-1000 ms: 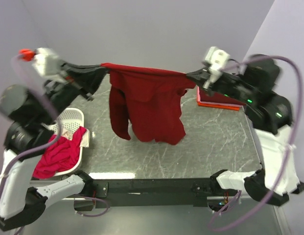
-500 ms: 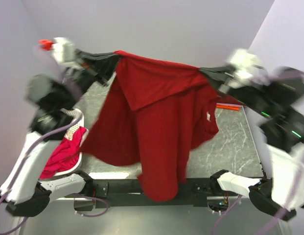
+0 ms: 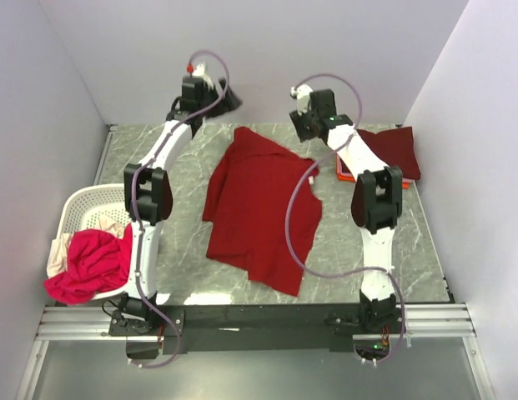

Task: Fold and stack the t-shirts
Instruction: Flatten the tshirt out

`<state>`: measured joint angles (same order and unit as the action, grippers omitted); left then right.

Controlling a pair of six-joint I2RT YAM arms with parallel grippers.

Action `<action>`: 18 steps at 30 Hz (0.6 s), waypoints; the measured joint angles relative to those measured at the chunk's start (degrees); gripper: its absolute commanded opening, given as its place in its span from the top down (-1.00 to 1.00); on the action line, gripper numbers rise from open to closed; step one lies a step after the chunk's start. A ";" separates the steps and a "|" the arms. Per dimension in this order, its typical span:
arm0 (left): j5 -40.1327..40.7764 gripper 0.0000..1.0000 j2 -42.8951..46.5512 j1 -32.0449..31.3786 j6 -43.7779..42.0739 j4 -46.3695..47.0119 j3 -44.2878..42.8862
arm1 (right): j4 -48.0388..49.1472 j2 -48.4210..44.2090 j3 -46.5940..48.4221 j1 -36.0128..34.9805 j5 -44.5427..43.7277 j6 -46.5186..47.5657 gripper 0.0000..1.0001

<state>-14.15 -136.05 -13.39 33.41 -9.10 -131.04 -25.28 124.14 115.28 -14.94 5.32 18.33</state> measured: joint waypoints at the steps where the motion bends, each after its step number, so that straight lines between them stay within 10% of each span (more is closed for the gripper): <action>1: 0.07 -0.93 -0.74 0.17 -0.24 -2.21 1.27 | -0.31 1.88 -0.15 0.92 -0.48 -0.74 -0.06; 11: 5.09 -0.61 33.18 0.17 -6.97 -9.42 39.69 | -16.65 -24.20 -26.45 4.37 25.55 23.41 -0.08; 18: 6.64 0.39 44.02 0.15 -7.69 -14.95 48.11 | -21.79 -42.27 -54.31 -4.48 33.57 43.82 -0.12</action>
<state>-7.51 -92.03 -13.23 25.71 -24.05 -82.94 -47.07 81.87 60.97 -19.42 38.89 62.15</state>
